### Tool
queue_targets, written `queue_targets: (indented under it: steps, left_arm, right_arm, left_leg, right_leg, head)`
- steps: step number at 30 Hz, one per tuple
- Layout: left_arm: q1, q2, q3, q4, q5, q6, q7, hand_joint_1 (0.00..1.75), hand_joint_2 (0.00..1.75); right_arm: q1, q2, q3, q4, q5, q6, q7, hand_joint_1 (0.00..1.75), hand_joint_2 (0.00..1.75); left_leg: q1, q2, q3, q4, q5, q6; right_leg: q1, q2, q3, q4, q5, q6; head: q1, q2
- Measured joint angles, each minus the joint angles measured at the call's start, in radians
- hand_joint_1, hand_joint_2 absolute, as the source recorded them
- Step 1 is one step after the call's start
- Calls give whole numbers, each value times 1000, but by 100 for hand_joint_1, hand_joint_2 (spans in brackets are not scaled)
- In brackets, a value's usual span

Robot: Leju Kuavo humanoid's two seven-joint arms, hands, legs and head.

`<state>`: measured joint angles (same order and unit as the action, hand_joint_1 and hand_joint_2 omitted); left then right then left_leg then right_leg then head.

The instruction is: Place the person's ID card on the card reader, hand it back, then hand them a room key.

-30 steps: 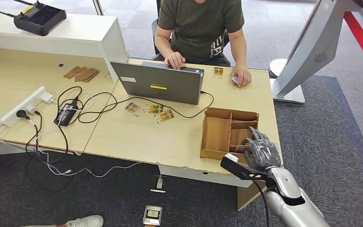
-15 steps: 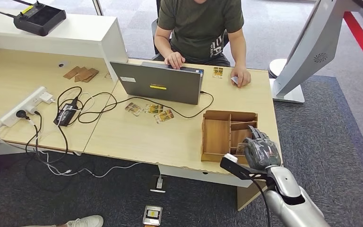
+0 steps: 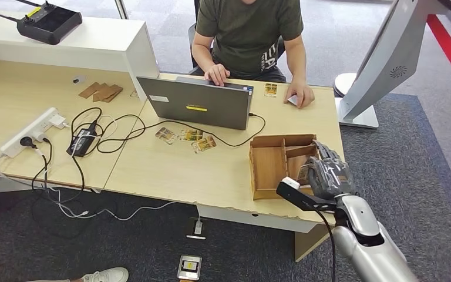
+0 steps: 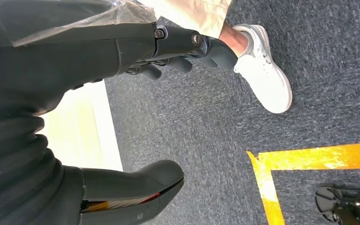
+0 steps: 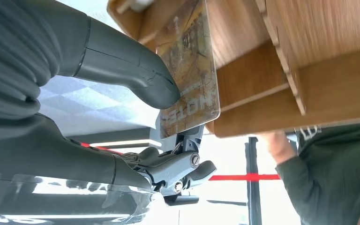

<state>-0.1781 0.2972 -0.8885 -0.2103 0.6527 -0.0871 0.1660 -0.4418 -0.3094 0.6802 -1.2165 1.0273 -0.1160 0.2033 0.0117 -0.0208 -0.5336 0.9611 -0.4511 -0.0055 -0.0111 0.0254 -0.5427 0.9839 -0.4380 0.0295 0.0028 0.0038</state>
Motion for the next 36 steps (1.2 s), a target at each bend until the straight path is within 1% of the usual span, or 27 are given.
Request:
queue_targets:
  steps: [5, 13, 27, 36]
  left_arm:
    - [-5, -1, -1, 0, -7, -4, 2, 0, 175]
    - [-18, -5, -7, 0, -13, -4, 5, 0, 175]
    - [-37, -12, -11, 0, -21, -18, 9, 0, 175]
    - [-38, -14, -11, 0, -24, -22, 13, 0, 175]
  right_arm:
    - [-17, 6, -6, -17, 3, 3, -11, 175, 175]
    - [-53, 38, -2, -20, 8, 5, -24, 175, 175]
    - [-136, 127, 32, -26, 11, 24, -39, 175, 175]
    - [-140, 144, 39, -26, 16, 24, -38, 175, 175]
  left_leg:
    - [0, 0, 0, 0, 0, 0]
    - [0, 0, 0, 0, 0, 0]
    - [0, 0, 0, 0, 0, 0]
    - [0, 0, 0, 0, 0, 0]
  right_leg:
    - [0, 0, 0, 0, 0, 0]
    - [0, 0, 0, 1, 0, 0]
    - [0, 0, 0, 1, 0, 0]
    - [0, 0, 0, 0, 0, 0]
  head:
    - [0, 0]
    - [0, 0]
    - [0, 0]
    - [0, 0]
